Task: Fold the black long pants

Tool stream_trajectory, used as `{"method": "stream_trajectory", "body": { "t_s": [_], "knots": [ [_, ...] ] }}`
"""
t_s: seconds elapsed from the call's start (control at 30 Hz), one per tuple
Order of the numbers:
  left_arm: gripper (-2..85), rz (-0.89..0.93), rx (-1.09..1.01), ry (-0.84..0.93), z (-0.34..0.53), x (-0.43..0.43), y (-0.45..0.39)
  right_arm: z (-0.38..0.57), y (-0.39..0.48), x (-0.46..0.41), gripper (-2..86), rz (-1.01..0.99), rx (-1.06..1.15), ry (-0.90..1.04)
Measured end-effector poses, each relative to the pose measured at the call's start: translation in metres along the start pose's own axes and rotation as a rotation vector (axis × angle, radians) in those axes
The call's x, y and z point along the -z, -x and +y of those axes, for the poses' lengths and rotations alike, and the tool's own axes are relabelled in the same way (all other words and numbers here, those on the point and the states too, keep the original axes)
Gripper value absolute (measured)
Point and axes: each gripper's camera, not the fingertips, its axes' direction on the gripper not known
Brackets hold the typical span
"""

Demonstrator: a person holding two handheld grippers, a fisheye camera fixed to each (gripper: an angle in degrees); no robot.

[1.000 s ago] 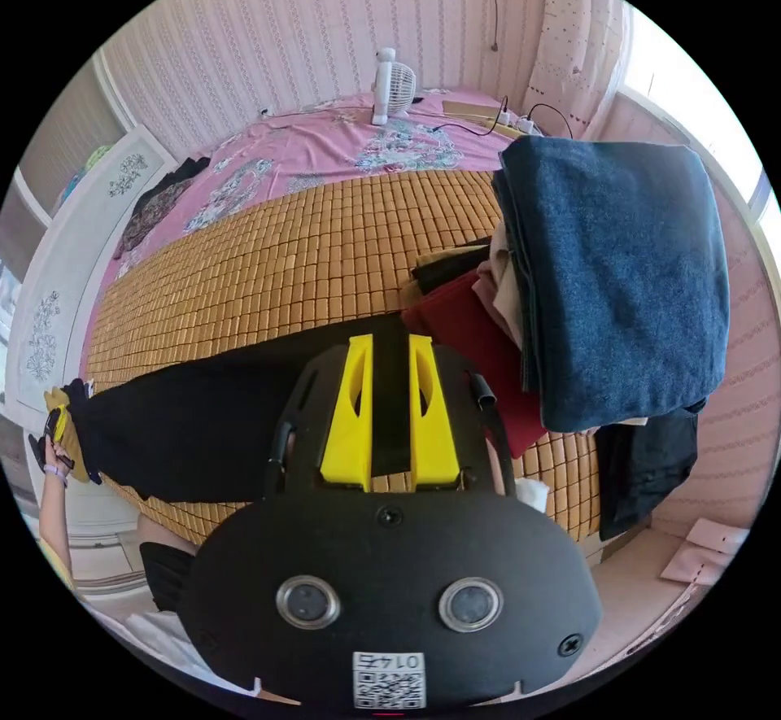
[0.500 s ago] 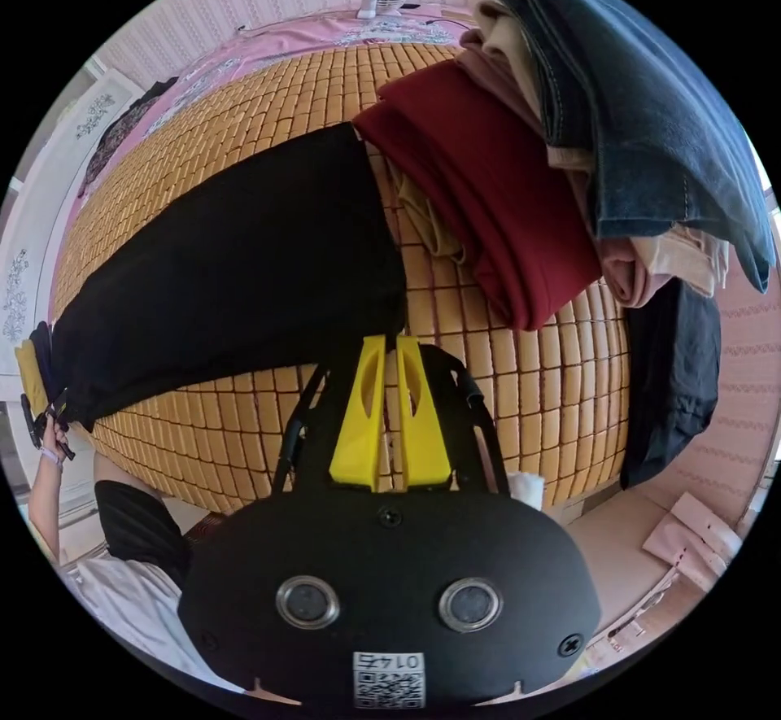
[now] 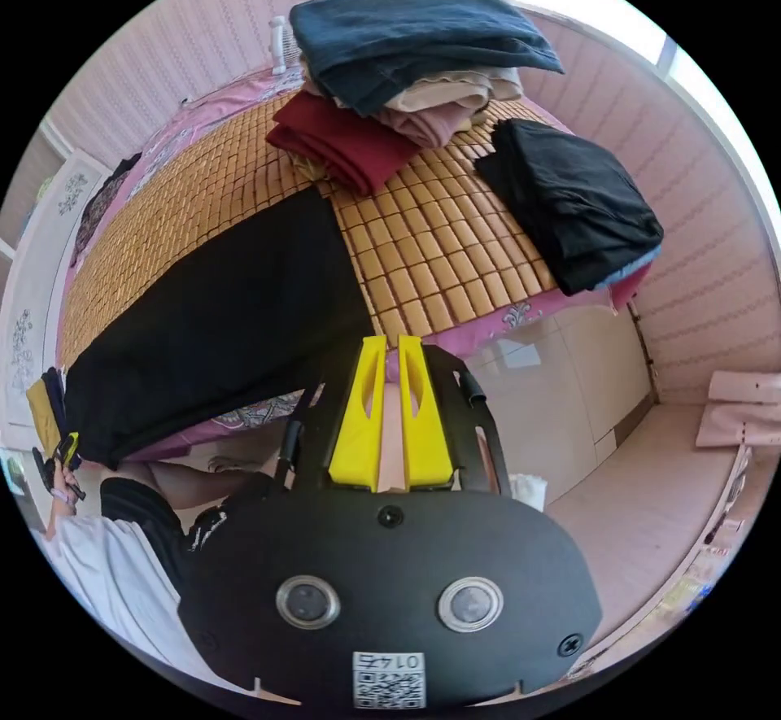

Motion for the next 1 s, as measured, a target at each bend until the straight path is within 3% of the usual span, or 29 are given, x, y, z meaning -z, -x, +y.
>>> {"method": "stream_trajectory", "body": {
  "t_s": [0.2,0.37,0.57,0.77,1.0],
  "knots": [
    [5.1,0.056,-0.440,0.075,0.019,-0.001,-0.102,-0.007,-0.015,-0.018,10.6,-0.193,-0.093,0.022],
    [7.5,0.187,-0.707,0.181,0.040,-0.026,-0.198,-0.033,-0.002,-0.032,2.9,-0.091,-0.036,0.097],
    [6.8,0.220,-0.890,0.245,0.055,-0.027,-0.274,-0.022,0.007,0.056,1.1,-0.117,0.157,-0.082],
    [7.2,0.175,-0.987,0.297,0.071,-0.027,-0.316,0.013,-0.065,0.014,3.7,-0.198,-0.074,-0.023],
    [8.5,0.073,-1.131,0.326,0.097,-0.037,-0.371,0.030,-0.100,-0.013,12.7,-0.278,-0.169,-0.037]
  ]
}}
